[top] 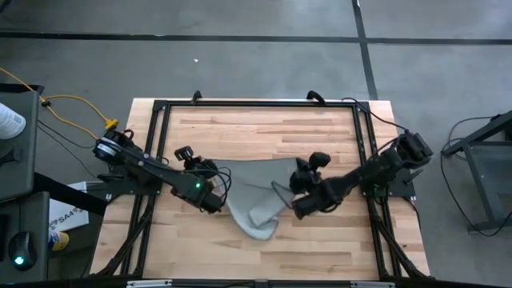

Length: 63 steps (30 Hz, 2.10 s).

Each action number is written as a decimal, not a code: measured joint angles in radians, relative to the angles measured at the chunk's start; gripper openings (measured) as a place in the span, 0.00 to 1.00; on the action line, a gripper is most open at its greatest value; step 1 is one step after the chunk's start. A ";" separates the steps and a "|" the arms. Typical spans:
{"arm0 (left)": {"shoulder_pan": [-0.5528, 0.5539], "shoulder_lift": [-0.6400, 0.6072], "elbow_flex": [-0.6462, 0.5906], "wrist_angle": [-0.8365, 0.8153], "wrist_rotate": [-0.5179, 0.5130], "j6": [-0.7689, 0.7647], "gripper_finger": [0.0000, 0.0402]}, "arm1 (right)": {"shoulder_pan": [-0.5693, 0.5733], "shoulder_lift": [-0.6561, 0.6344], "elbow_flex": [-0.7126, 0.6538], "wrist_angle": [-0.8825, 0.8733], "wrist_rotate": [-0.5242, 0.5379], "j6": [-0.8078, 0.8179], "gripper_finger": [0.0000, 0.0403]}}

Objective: Fold microfiber towels
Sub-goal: Fold the gray towel on the table

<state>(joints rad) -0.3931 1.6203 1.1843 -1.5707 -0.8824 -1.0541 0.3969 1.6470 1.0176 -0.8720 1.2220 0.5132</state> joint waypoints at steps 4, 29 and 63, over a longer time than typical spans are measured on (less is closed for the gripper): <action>0.051 0.000 0.000 0.006 -0.053 0.039 0.00 | -0.050 0.000 0.000 -0.165 0.000 0.166 0.00; 0.333 0.000 0.000 0.302 -0.126 0.479 0.00 | -0.119 0.000 0.000 -0.114 -0.330 0.216 0.00; 0.471 0.000 0.000 0.473 -0.043 0.691 0.00 | 0.041 0.080 0.000 0.669 -0.837 -0.296 0.12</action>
<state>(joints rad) 0.0784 1.6203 1.1839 -1.0974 -0.9249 -0.3634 0.4376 1.7274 1.0180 -0.2032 0.3854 0.2174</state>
